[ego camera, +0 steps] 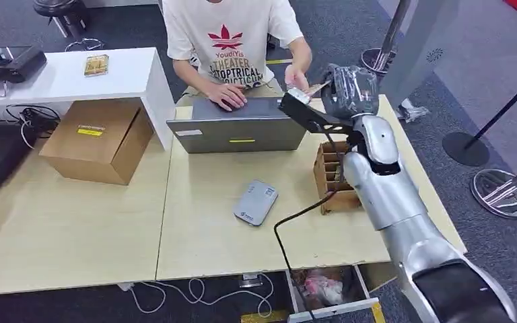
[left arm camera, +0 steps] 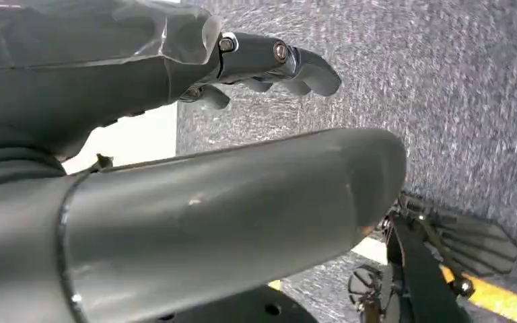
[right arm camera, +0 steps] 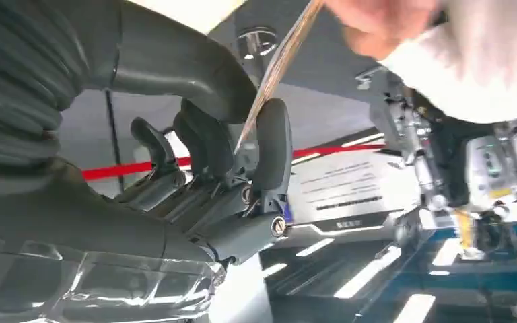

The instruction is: Pass the card to the sensor for recognition and then transmit it.

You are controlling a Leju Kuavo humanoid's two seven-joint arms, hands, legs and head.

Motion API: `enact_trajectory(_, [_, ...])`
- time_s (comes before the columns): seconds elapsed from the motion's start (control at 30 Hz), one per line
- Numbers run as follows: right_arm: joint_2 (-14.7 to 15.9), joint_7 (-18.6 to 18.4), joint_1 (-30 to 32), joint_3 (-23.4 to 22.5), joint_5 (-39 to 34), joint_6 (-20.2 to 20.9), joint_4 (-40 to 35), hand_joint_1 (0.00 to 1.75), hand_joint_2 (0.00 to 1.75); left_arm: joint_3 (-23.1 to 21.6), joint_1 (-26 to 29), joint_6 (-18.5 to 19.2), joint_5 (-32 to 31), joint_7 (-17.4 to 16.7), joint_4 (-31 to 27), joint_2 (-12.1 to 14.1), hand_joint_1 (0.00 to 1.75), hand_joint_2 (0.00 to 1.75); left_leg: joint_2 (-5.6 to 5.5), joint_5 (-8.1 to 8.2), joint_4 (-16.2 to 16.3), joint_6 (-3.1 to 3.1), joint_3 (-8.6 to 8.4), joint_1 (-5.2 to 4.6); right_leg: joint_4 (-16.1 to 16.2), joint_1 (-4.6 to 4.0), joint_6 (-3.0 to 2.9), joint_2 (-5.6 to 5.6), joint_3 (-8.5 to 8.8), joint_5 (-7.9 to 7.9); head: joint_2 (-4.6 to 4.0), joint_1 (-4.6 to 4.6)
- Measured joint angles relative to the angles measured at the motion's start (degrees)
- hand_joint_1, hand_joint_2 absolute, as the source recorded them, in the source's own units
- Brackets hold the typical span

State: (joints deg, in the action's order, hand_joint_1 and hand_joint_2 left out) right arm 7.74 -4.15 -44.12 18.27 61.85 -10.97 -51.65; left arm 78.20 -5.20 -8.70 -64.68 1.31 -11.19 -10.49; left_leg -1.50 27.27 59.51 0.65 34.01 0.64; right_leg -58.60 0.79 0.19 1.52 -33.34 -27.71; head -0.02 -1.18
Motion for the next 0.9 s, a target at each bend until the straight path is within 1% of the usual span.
enact_trajectory(0.1, [1.44, 0.09, 3.0, -1.64, -0.04, -0.17, -1.99, 1.55, 1.75, -0.7, -0.02, 0.31, -0.39, 0.0, 0.0, 0.28, 0.0, 0.0, 0.04, 0.01, 0.0, -0.01, 0.01, -0.02, 0.0, 0.03, 0.0, 0.06, -0.01, 0.0, 0.0, 0.0])
enact_trajectory(0.27, [2.49, 0.11, 4.77, -2.86, 0.0, -0.17, -3.65, 1.55, 1.75, -1.38, -0.07, 0.33, -0.48, -0.02, 0.0, 0.61, 0.0, 0.0, 0.18, 0.0, 0.0, 0.0, -0.03, -0.02, -0.01, 0.03, 0.0, 0.16, -0.05, 0.02, 0.0, 0.0])
enact_trajectory(0.33, [2.62, 0.11, 4.94, -3.01, 0.0, -0.17, -3.98, 1.55, 1.75, -1.42, -0.05, 0.33, -0.48, 0.0, 0.0, 0.61, 0.0, 0.0, 0.17, 0.0, 0.0, 0.0, -0.04, 0.0, -0.02, 0.01, 0.0, 0.15, -0.05, 0.02, 0.0, 0.0])
enact_trajectory(0.37, [2.69, 0.11, 5.0, -3.04, 0.0, -0.17, -4.15, 1.5, 1.75, -1.42, -0.06, 0.33, -0.48, 0.0, 0.0, 0.61, 0.0, 0.0, 0.17, 0.0, 0.0, 0.01, -0.04, 0.0, -0.03, 0.0, 0.0, 0.14, -0.05, 0.02, 0.0, 0.0])
enact_trajectory(0.4, [2.73, 0.11, 5.06, -3.08, 0.0, -0.17, -4.24, 1.54, 1.75, -1.44, -0.05, 0.33, -0.48, 0.0, 0.0, 0.61, 0.0, 0.0, 0.16, -0.01, -0.01, 0.01, -0.04, 0.01, -0.03, 0.0, 0.0, 0.14, -0.05, 0.02, 0.0, 0.0])
enact_trajectory(0.53, [3.06, 0.11, 5.24, -3.3, 0.15, -0.11, -4.39, 1.55, 1.75, -1.51, -0.06, 0.33, -0.65, -0.02, 0.0, 0.66, 0.0, 0.0, 0.17, -0.01, -0.01, 0.01, -0.04, 0.0, -0.03, 0.0, 0.0, 0.15, -0.05, 0.02, 0.0, 0.0])
enact_trajectory(0.57, [3.15, 0.11, 5.3, -3.32, 0.15, -0.11, -4.39, 1.5, 1.75, -1.57, -0.06, 0.35, -0.72, -0.02, 0.0, 0.68, 0.0, 0.0, 0.17, -0.01, -0.01, 0.01, -0.03, 0.0, -0.03, 0.0, 0.0, 0.15, -0.05, 0.02, 0.0, 0.0])
enact_trajectory(0.7, [3.52, 0.11, 5.67, -3.54, 0.15, -0.13, -4.39, 1.54, 1.75, -2.05, -0.05, 0.52, -1.0, 0.0, 0.0, 0.77, 0.0, 0.0, 0.16, -0.01, 0.0, 0.01, -0.01, -0.01, -0.02, 0.02, 0.0, 0.14, -0.04, 0.02, 0.0, 0.0])
enact_trajectory(0.8, [3.52, 0.11, 5.71, -3.87, 0.39, -0.13, -4.37, 1.59, 1.75, -2.23, -0.05, 0.55, -0.78, 0.0, 0.0, 0.98, 0.0, 0.0, 0.16, 0.0, 0.0, 0.01, 0.01, -0.01, -0.02, 0.02, 0.0, 0.14, -0.04, 0.02, 0.0, 0.0])
enact_trajectory(0.9, [2.51, -0.04, 5.38, -3.84, 1.55, -0.2, -3.98, 1.55, 1.75, -2.23, -0.06, 0.74, 0.0, -0.06, 0.0, 1.38, 0.0, 0.0, 0.16, -0.01, -0.01, 0.01, 0.01, 0.0, -0.04, 0.01, 0.0, 0.13, -0.04, 0.02, 0.0, 0.02])
